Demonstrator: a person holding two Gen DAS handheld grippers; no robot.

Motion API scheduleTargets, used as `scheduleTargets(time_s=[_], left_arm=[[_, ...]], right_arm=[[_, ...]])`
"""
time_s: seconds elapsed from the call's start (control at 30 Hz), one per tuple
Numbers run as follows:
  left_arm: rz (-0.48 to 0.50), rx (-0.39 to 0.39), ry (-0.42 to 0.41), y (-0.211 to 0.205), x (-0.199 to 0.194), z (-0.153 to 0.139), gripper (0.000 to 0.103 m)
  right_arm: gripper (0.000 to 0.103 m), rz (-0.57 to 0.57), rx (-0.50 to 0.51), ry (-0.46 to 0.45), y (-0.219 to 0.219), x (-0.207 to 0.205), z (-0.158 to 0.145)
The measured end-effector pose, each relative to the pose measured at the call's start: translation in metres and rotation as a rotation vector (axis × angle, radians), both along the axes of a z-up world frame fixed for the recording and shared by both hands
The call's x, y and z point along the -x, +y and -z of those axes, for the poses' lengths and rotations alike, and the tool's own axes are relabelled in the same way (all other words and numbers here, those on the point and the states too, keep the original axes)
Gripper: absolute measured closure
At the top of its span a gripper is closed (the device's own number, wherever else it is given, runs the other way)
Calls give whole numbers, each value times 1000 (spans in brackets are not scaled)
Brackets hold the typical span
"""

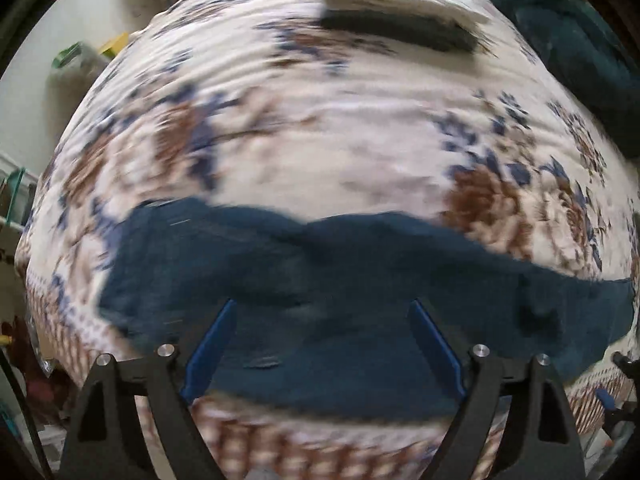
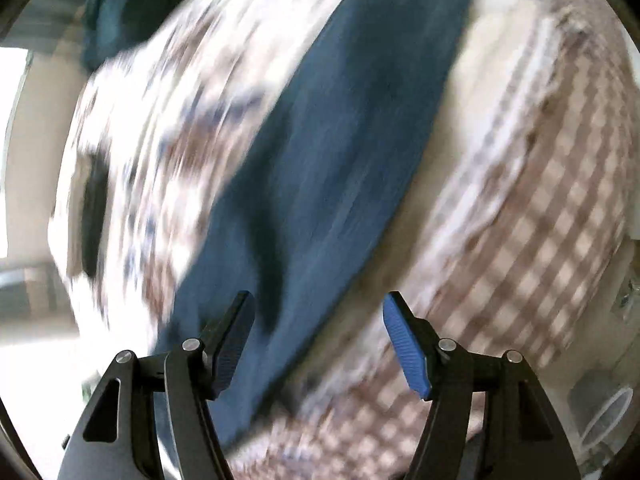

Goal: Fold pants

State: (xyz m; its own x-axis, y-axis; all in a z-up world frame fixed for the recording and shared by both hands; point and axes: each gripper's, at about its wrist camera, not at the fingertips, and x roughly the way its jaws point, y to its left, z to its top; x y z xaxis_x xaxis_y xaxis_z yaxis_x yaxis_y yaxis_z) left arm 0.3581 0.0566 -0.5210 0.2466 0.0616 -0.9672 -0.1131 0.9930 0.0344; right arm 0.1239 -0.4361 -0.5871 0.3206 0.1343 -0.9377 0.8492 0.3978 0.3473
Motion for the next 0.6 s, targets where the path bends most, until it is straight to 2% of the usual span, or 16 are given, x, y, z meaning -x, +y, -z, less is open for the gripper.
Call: scheduleTargets(time_s=[0.1,0.23,0.37,0.43,0.53,0.57,0.6], left_arm=[[26,20,2,-59,-18,6,16],[82,18,-3,-153,-32,9,16],[136,11,22,-239,-39,22,16],[161,10,43,-273,-42,32,16],[198,7,72,-319,-45,45,16],[209,4,76,-329,-46,48,16],[222,0,78,-341,-46,50,16]], right_arm=[[34,113,50,-10,-77,2,1],[34,185,93,-20,-172,1,11],[34,166,125,37,-260,-10,32],[34,145,99,57,-285,-14,47],[36,107,25,21,-314,-24,68],[51,81,23,10,-320,-30,72],[73,60,41,9,-322,-34,72]])
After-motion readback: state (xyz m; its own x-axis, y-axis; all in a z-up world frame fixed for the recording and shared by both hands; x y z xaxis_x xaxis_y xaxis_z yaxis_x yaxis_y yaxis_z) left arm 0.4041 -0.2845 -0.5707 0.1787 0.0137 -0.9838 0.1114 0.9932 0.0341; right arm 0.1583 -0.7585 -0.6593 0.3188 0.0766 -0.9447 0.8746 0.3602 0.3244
